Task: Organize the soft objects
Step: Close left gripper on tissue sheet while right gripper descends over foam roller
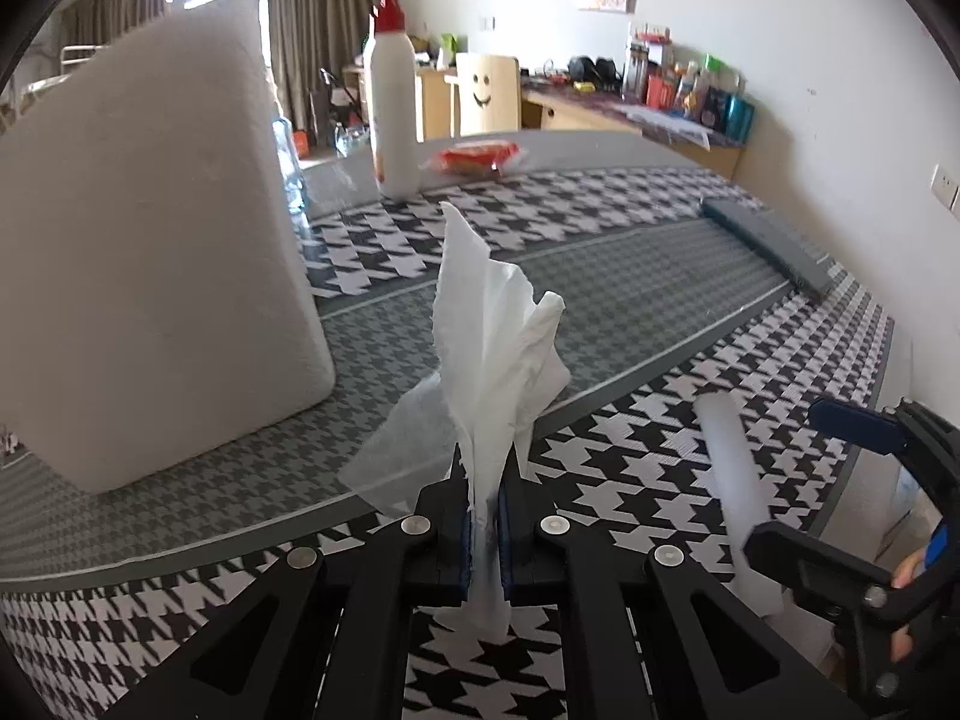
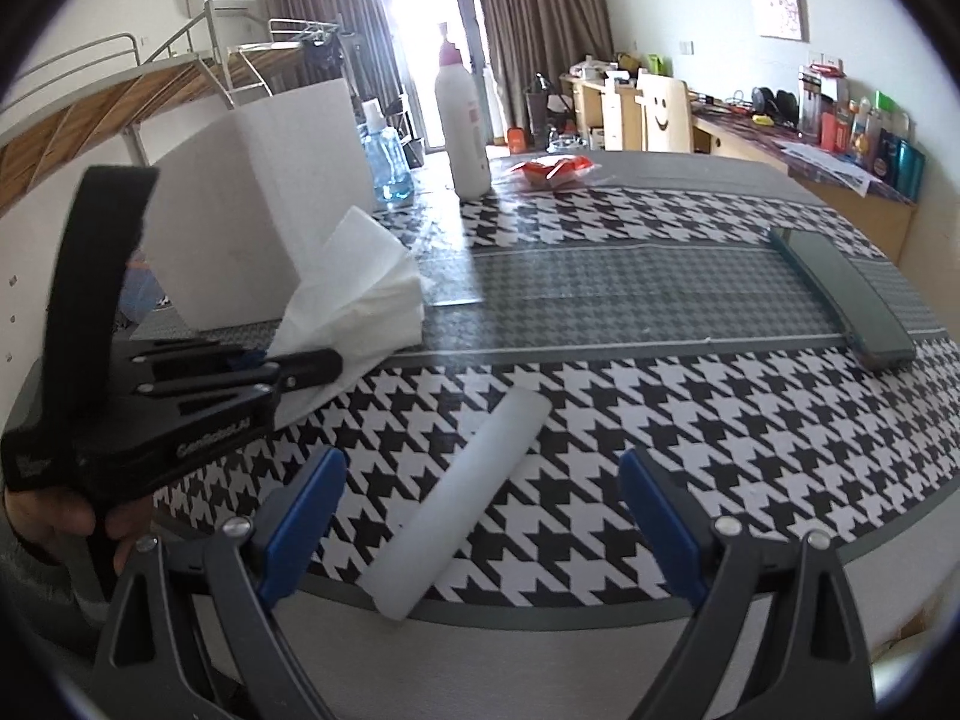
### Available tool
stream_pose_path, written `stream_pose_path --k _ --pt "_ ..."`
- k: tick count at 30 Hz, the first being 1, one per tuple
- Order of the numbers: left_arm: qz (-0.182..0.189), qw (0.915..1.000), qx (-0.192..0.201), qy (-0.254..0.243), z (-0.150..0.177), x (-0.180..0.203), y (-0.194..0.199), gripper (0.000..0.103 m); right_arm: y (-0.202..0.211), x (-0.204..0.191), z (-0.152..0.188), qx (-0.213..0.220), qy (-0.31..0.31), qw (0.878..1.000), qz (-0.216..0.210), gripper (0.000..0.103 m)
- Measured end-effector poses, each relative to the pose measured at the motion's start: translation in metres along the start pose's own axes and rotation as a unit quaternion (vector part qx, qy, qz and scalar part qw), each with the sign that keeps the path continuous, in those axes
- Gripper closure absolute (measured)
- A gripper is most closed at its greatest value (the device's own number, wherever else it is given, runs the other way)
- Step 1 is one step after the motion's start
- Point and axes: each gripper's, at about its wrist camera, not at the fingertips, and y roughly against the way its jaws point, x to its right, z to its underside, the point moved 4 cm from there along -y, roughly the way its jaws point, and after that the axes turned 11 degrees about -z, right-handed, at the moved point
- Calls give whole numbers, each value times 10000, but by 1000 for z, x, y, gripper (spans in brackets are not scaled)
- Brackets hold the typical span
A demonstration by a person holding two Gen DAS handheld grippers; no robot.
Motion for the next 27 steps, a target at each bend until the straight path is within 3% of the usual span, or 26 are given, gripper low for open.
stream_pose_path --k 3,8,14,19,27 --pt "-6 9999 134 38 1 -3 9 96 0 -2 -1 -2 9 10000 98 10" --pt "-151 9992 361 43 5 -6 23 96 -6 0 3 -178 -129 9997 89 33" --pt "-190 9988 456 65 7 -6 30 96 -16 -2 7 -396 -260 9987 203 50" --pt "-236 9981 559 100 10 -9 36 96 -18 -7 9 -445 -316 9972 508 56" --pt "-49 9974 716 40 14 -13 44 96 -26 -20 8 -555 -442 9885 1336 62"
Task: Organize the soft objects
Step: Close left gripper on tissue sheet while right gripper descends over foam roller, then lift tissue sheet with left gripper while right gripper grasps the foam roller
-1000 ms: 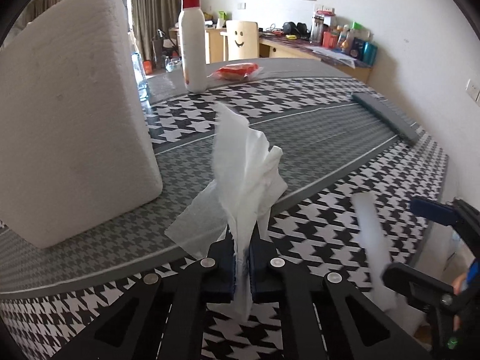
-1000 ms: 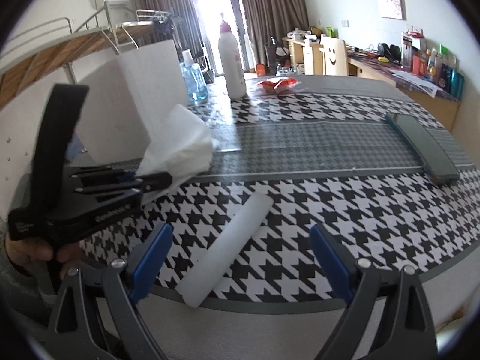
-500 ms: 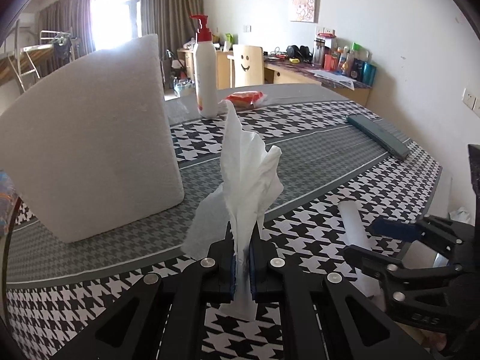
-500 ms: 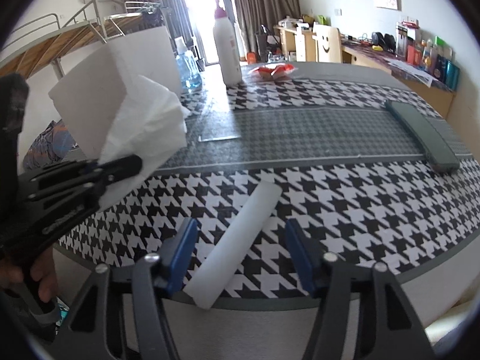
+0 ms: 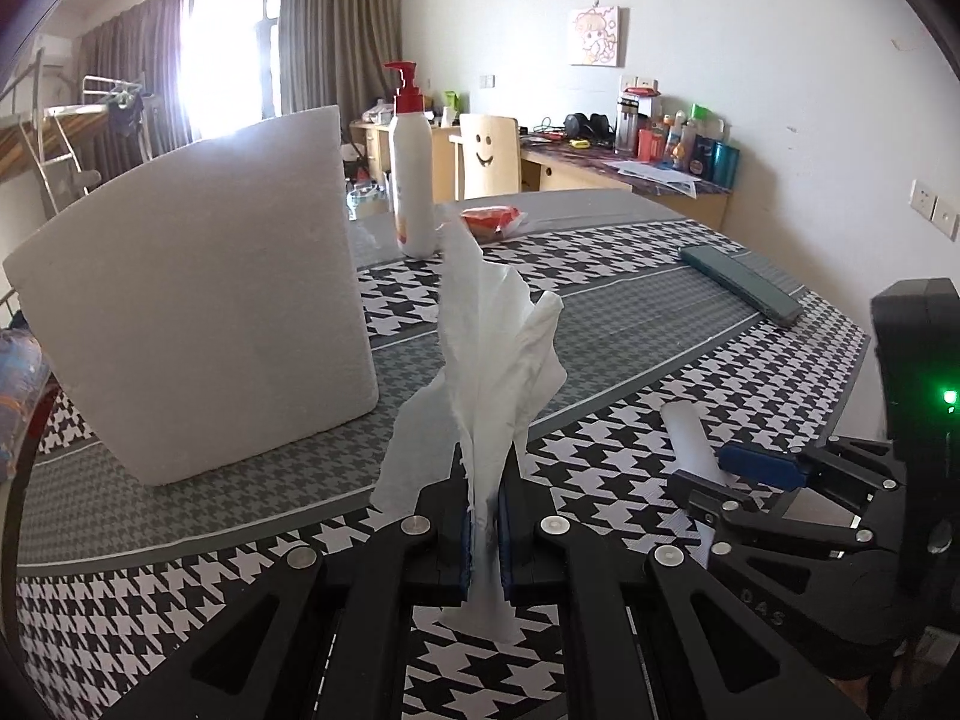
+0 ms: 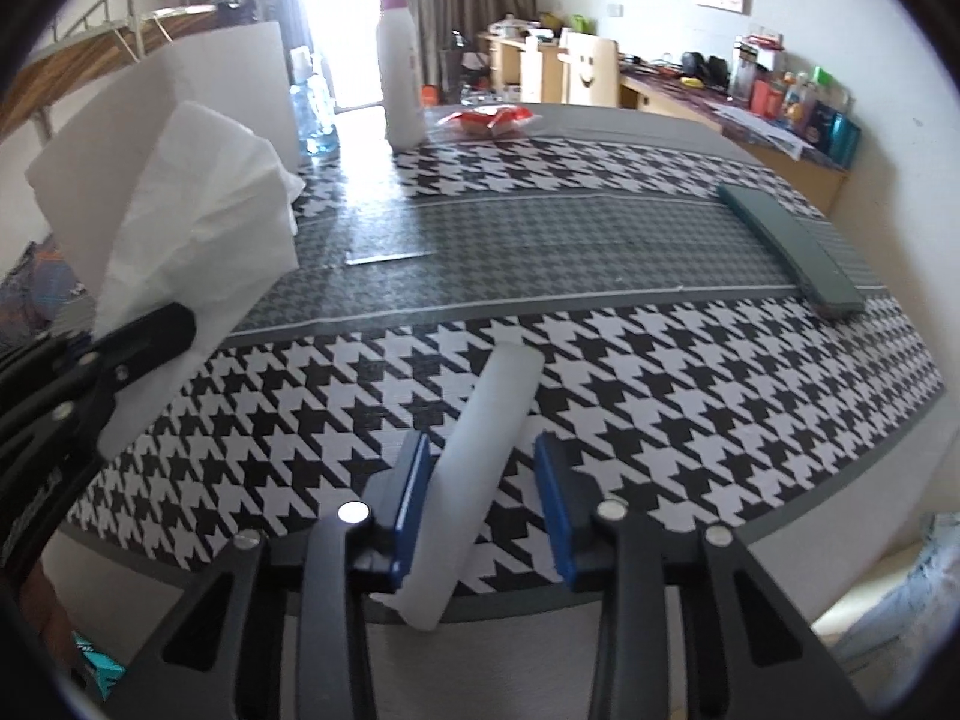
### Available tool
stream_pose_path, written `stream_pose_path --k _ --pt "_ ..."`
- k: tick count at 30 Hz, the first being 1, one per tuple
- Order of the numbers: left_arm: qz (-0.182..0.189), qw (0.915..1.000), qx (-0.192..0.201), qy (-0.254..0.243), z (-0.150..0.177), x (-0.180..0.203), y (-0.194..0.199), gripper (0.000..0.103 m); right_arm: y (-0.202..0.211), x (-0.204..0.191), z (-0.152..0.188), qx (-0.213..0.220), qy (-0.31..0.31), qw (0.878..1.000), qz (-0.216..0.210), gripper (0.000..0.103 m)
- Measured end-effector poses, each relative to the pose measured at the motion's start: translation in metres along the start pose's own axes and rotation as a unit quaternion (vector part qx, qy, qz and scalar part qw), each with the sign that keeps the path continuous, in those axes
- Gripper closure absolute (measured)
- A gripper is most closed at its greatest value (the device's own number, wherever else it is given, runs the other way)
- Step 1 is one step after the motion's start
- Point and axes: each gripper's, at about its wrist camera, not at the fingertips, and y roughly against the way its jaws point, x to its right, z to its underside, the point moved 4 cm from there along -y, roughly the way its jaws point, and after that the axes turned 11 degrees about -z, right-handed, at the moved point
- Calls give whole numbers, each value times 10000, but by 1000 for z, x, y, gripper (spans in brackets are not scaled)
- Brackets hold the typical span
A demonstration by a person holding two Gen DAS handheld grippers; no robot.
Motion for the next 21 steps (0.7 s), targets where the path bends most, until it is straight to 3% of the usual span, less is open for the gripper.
stream_pose_path --k 4,10,14,21 --pt "112 9999 66 105 -1 -7 2 96 -1 -7 0 -64 -77 9997 220 69" --pt "154 9997 99 151 2 -11 6 96 -1 -9 0 -101 -154 9996 205 81" --pt "66 9999 77 140 4 -16 8 96 1 -4 -3 -49 -192 9998 -41 89" --pt "14 9997 121 232 6 -17 15 96 12 2 -10 169 -83 9994 -294 90"
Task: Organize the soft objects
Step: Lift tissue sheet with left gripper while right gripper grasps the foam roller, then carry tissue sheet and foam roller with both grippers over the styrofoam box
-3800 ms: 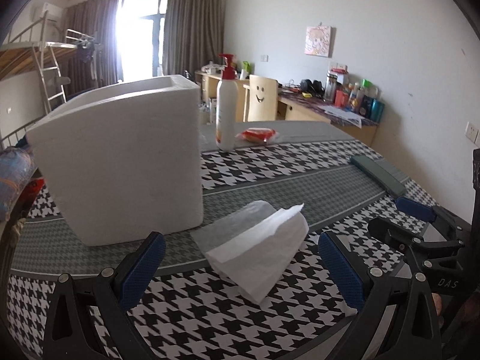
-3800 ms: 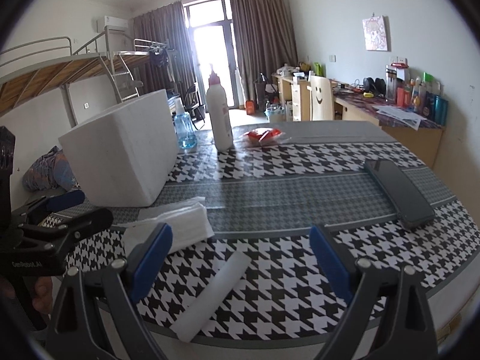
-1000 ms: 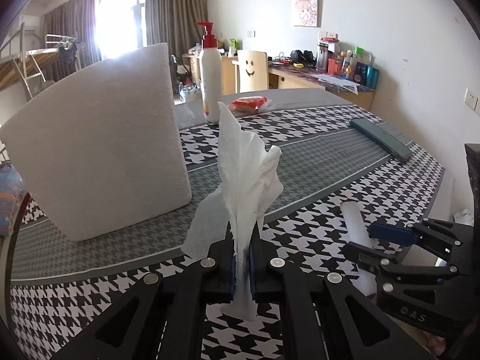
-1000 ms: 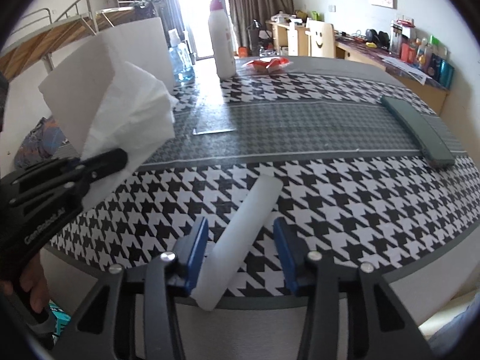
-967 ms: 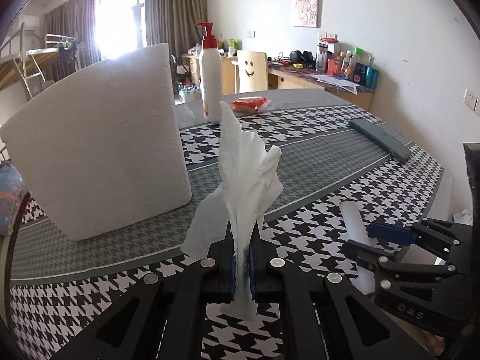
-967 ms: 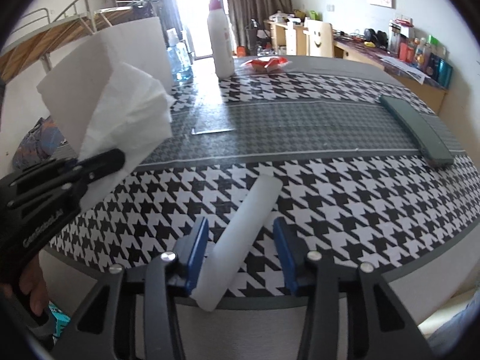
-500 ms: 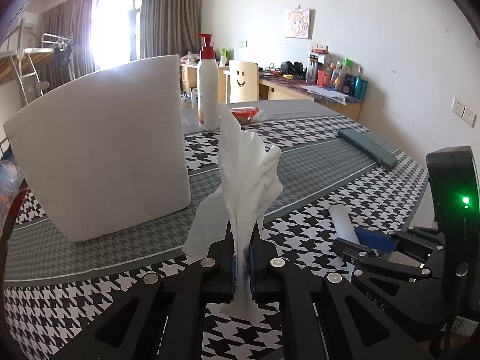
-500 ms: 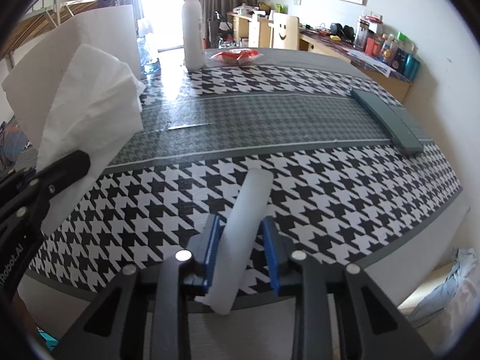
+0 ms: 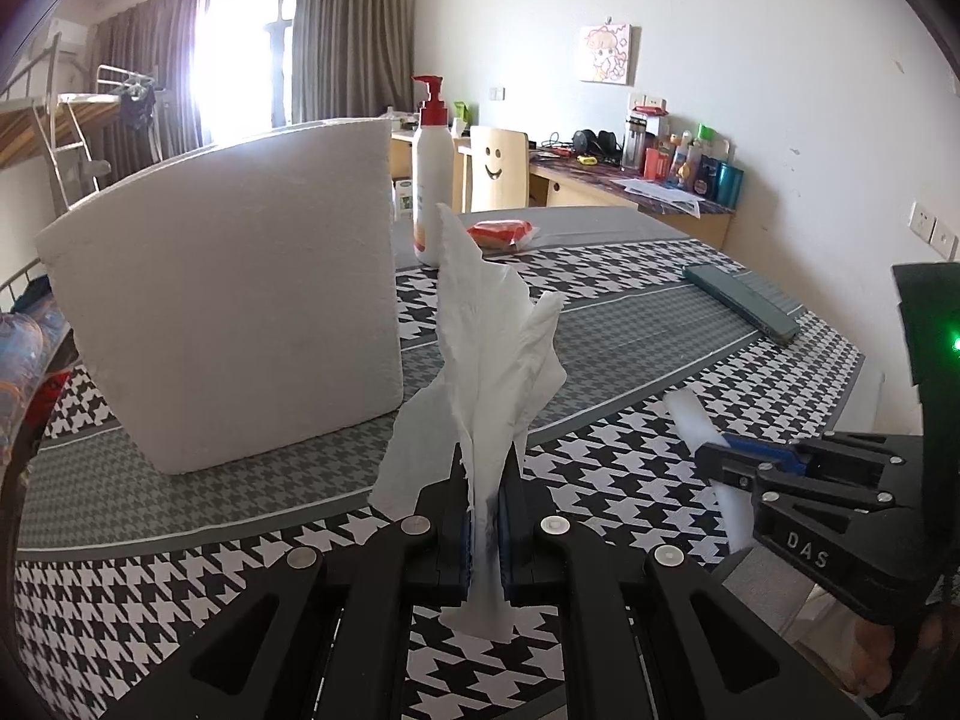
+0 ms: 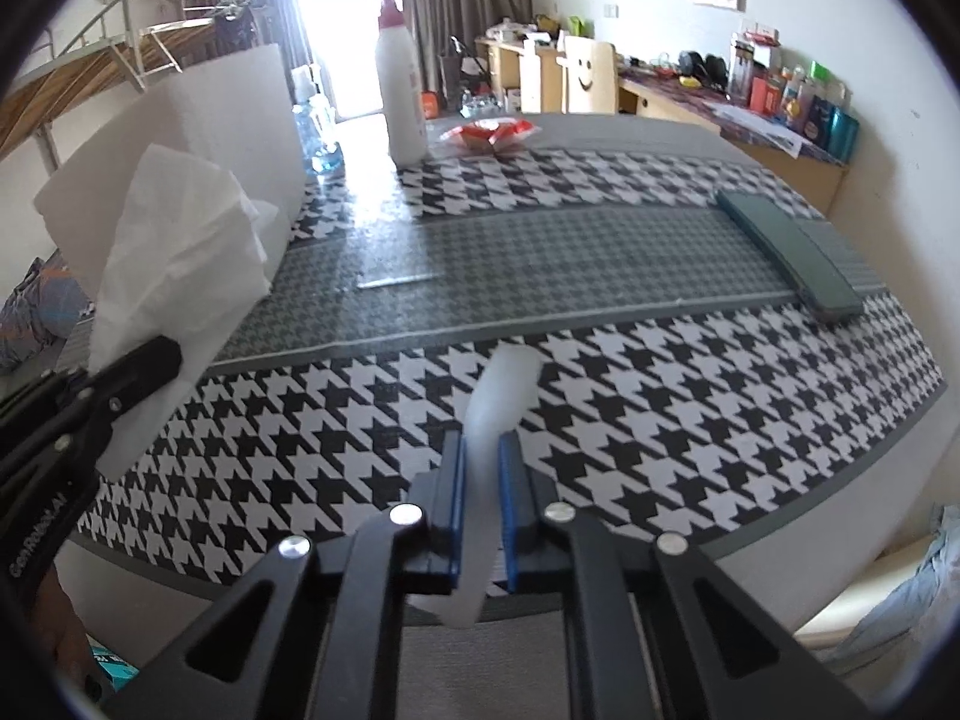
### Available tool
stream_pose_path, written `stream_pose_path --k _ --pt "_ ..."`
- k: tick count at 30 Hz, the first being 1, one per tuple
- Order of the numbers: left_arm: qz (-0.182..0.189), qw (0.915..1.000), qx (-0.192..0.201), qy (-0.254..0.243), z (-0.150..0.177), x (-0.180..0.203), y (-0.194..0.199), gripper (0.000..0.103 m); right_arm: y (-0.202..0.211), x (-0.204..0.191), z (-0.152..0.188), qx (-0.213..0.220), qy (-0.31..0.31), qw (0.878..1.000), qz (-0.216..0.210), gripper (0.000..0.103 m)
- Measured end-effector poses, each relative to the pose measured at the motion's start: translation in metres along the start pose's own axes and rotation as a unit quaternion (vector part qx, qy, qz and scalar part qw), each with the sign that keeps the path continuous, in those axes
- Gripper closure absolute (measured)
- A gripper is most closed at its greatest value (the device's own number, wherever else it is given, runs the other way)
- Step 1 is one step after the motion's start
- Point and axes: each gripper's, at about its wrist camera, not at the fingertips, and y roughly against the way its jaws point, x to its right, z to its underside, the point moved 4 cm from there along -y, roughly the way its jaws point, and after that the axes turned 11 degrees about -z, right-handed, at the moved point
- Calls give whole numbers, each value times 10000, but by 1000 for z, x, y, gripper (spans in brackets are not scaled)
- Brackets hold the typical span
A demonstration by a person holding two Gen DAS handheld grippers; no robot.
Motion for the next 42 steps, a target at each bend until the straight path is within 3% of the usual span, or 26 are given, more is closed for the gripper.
stream_pose_path --k 20,42 --pt "-148 9997 178 -121 -13 6 15 96 24 8 -22 533 196 9974 -453 89" --pt "126 9980 569 -256 -51 20 28 96 45 14 -54 1140 430 9891 -831 89"
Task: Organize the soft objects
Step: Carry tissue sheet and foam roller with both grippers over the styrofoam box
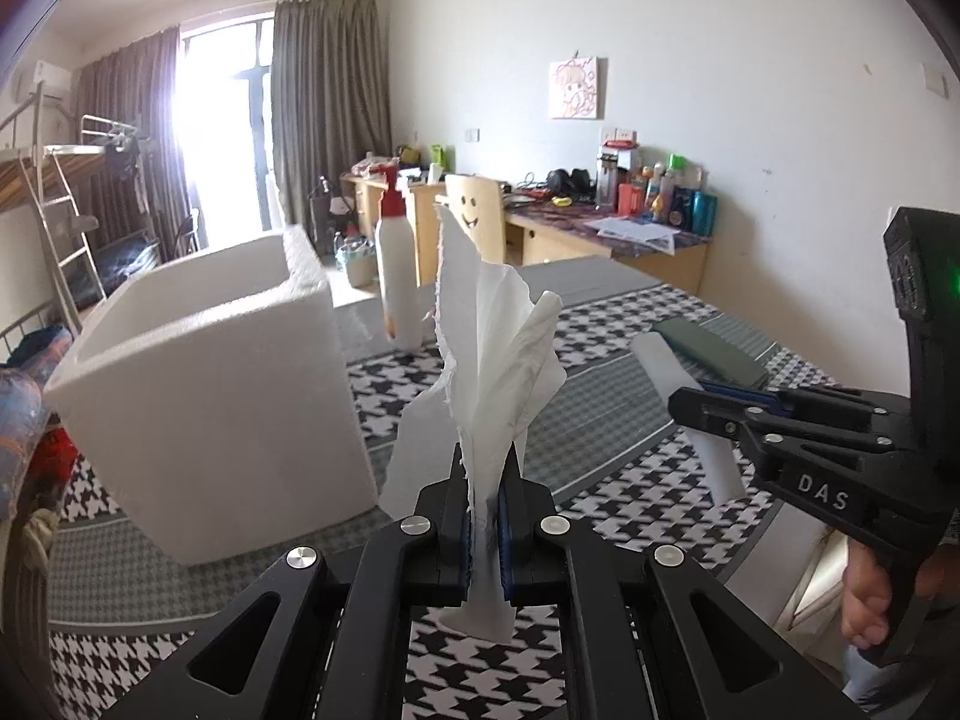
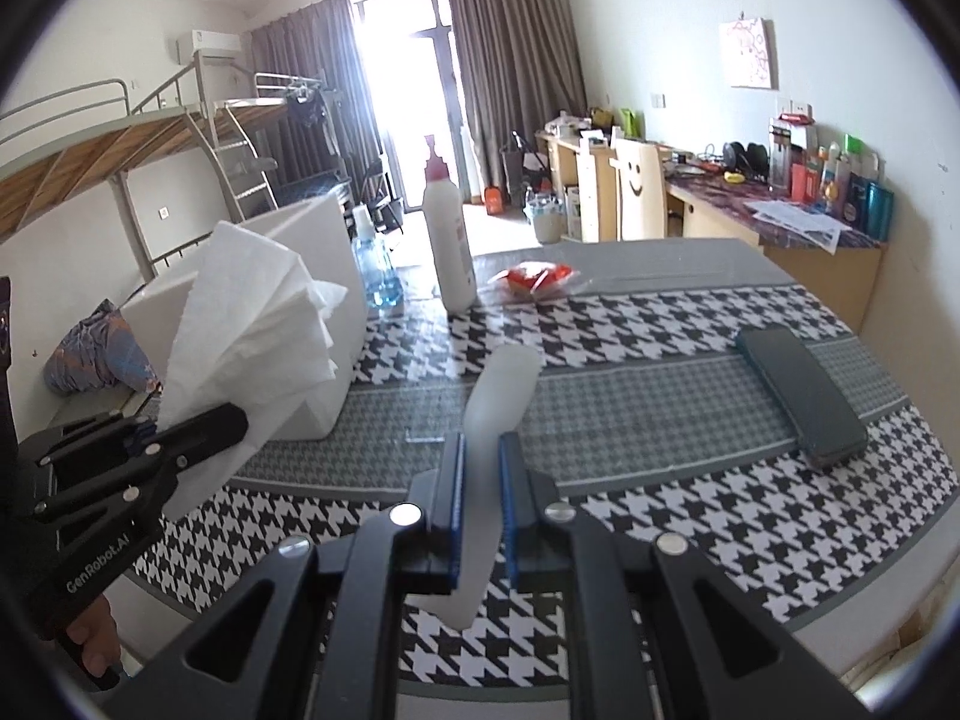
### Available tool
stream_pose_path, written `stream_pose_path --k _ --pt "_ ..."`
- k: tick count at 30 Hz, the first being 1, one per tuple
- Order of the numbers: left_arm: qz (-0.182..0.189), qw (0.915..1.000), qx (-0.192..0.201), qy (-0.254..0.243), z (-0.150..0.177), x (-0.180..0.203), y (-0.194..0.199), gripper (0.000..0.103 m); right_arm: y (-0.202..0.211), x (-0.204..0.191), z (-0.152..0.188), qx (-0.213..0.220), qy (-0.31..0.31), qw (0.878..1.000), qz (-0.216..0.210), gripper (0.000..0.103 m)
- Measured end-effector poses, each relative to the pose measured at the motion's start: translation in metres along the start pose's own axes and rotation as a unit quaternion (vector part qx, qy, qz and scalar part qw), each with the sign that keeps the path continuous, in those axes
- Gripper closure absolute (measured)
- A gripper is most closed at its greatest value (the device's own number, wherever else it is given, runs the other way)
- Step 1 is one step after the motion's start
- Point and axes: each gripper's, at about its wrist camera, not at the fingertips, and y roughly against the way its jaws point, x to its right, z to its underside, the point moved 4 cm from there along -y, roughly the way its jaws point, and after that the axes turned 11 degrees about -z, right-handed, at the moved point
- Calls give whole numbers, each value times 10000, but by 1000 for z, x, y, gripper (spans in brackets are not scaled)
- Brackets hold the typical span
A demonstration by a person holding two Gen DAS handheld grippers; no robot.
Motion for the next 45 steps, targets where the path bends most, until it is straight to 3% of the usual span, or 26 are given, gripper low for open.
stream_pose_path --k 31,45 --pt "-207 9977 624 158 -56 -12 10 96 15 -16 -55 651 406 9969 -192 89" --pt "-363 9966 690 263 -67 -20 4 96 9 -25 -76 748 519 9952 -370 89"
